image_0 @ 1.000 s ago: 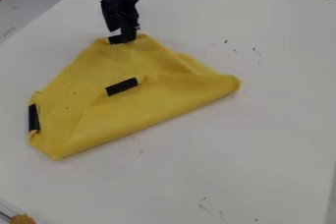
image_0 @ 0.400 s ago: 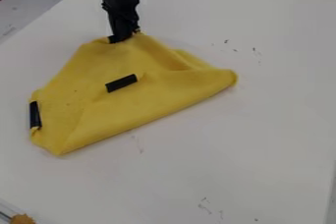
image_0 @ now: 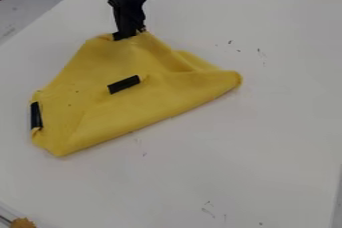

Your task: Fold the cloth from top left to bottom right

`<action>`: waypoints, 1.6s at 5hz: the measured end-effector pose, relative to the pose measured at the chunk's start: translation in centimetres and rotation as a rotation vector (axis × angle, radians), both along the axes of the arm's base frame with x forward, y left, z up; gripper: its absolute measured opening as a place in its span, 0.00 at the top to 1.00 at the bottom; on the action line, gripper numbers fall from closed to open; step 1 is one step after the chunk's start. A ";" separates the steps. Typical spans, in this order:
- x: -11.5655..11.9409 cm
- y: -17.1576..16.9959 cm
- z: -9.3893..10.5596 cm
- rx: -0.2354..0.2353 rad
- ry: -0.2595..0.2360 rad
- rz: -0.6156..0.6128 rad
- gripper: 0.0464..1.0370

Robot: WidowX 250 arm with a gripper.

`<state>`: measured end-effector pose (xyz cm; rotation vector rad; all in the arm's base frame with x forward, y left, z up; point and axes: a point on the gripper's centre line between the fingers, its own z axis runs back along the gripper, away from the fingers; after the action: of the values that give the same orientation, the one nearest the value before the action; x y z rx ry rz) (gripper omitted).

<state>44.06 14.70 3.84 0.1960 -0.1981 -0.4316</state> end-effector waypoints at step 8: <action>-11.0 -9.0 -0.4 -0.159 0.049 -0.047 0.57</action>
<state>33.04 5.69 3.44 0.0247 -0.1878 -0.4652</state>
